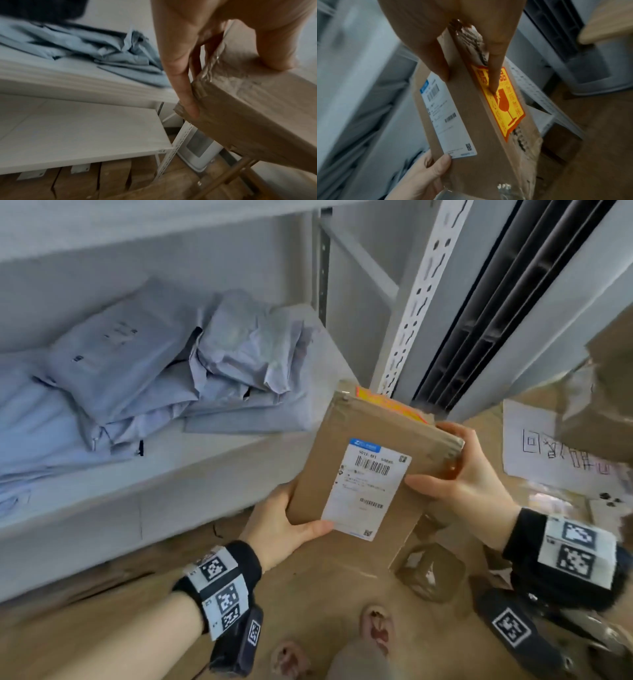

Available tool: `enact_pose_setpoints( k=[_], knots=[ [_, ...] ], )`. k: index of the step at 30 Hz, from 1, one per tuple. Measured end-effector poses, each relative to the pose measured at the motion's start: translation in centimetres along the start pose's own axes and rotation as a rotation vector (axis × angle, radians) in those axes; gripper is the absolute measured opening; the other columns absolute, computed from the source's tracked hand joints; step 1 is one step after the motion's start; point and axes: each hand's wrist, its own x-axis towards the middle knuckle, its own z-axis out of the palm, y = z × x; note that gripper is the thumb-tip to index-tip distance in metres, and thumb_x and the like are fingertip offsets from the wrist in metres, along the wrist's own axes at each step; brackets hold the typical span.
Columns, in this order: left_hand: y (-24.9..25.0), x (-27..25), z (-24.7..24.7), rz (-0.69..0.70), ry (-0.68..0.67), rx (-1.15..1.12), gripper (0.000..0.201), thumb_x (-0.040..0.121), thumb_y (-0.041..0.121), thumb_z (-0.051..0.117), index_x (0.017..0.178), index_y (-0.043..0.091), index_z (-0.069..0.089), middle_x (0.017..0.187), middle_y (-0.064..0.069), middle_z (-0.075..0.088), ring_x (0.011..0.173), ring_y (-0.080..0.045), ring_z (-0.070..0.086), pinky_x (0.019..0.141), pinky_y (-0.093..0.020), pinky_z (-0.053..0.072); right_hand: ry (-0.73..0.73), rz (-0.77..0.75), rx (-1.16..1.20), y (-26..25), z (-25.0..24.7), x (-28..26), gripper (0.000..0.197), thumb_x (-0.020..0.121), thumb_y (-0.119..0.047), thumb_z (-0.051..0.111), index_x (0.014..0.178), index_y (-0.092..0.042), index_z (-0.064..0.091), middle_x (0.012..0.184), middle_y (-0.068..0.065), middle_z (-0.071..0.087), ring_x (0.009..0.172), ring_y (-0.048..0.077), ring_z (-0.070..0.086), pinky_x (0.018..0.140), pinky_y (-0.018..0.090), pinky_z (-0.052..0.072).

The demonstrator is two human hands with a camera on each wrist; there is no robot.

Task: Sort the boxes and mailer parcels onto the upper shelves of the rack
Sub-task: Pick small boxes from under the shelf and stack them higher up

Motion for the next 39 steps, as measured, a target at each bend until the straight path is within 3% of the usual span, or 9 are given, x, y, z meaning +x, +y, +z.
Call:
enact_pose_setpoints(
  k=[2,4,8,13,22,26,31,37,39],
  knots=[
    [-3.4,1.7,2.5,-0.045,0.009,0.052,0.064,0.060,0.054,0.083,0.112,0.062,0.047,0.110,0.024,0.059,0.098,0.009,0.058,0.076,-0.005,0.043,0.002,0.095,0.015,4.9,-0.1,1.3,0.076,0.070,-0.002,0.081,0.126,-0.036,0.042,0.110,-0.008,0.064,0.095,0.011,0.068,0.067,0.032,0.060],
    [-7.1,3.2,5.2,-0.106,0.000,0.029,0.075,0.064,0.043,0.086,0.128,0.042,0.048,0.116,0.015,0.058,0.098,0.009,0.055,0.072,-0.003,0.041,-0.002,0.179,0.026,9.7,0.0,2.4,0.074,0.069,-0.001,0.081,0.118,-0.043,0.045,0.112,-0.005,0.063,0.095,0.014,0.069,0.067,0.039,0.061],
    [-14.5,5.3,10.0,-0.237,-0.069,-0.132,0.081,0.067,0.025,0.086,0.137,0.025,0.045,0.123,0.006,0.059,0.104,0.005,0.058,0.076,-0.005,0.046,-0.022,0.314,0.017,18.7,0.1,4.1,0.079,0.068,-0.002,0.082,0.124,-0.043,0.045,0.114,-0.007,0.062,0.097,0.016,0.068,0.074,0.047,0.060],
    [-23.3,7.4,14.3,-0.306,-0.034,-0.056,0.086,0.067,0.031,0.086,0.140,0.035,0.041,0.120,0.013,0.059,0.105,0.003,0.058,0.087,-0.015,0.047,-0.042,0.374,0.001,29.9,1.7,6.3,0.081,0.066,0.000,0.083,0.118,-0.050,0.047,0.110,-0.012,0.064,0.097,0.014,0.067,0.073,0.038,0.061],
    [-38.8,14.5,19.5,-0.298,0.068,0.005,0.091,0.066,0.031,0.086,0.141,0.041,0.035,0.118,0.020,0.056,0.092,0.028,0.048,0.071,0.005,0.035,-0.060,0.403,0.077,45.9,6.7,12.4,0.083,0.066,0.009,0.079,0.111,-0.054,0.050,0.118,-0.005,0.061,0.099,0.016,0.066,0.062,0.028,0.058],
    [-45.6,18.4,21.8,-0.299,0.107,0.015,0.089,0.067,0.036,0.085,0.142,0.037,0.036,0.126,0.014,0.054,0.096,0.011,0.054,0.071,0.003,0.039,-0.069,0.361,0.089,52.5,8.9,16.0,0.087,0.067,0.014,0.077,0.127,-0.040,0.045,0.121,0.000,0.062,0.103,0.018,0.066,0.061,0.026,0.057],
    [-52.8,23.3,24.2,-0.244,0.161,0.005,0.090,0.068,0.036,0.084,0.144,0.035,0.035,0.128,0.015,0.056,0.105,0.004,0.056,0.081,-0.005,0.041,-0.113,0.277,0.041,59.0,10.9,20.8,0.088,0.068,0.007,0.079,0.130,-0.042,0.042,0.114,-0.015,0.063,0.104,0.011,0.064,0.060,0.026,0.057],
    [-59.3,27.7,25.5,-0.116,0.227,0.014,0.091,0.070,0.040,0.081,0.146,0.041,0.030,0.129,0.020,0.053,0.104,0.022,0.048,0.080,0.001,0.038,-0.179,0.114,-0.066,64.0,12.7,25.5,0.087,0.071,-0.001,0.080,0.124,-0.053,0.035,0.104,-0.031,0.064,0.103,0.006,0.063,0.065,0.021,0.057],
    [-61.0,28.8,25.6,-0.089,0.238,0.003,0.092,0.069,0.049,0.079,0.146,0.044,0.028,0.134,0.019,0.052,0.114,0.010,0.049,0.092,-0.012,0.041,-0.198,0.052,-0.092,65.0,13.3,26.7,0.086,0.073,-0.002,0.079,0.122,-0.055,0.033,0.101,-0.036,0.063,0.100,-0.001,0.063,0.068,0.020,0.057]
  ],
)
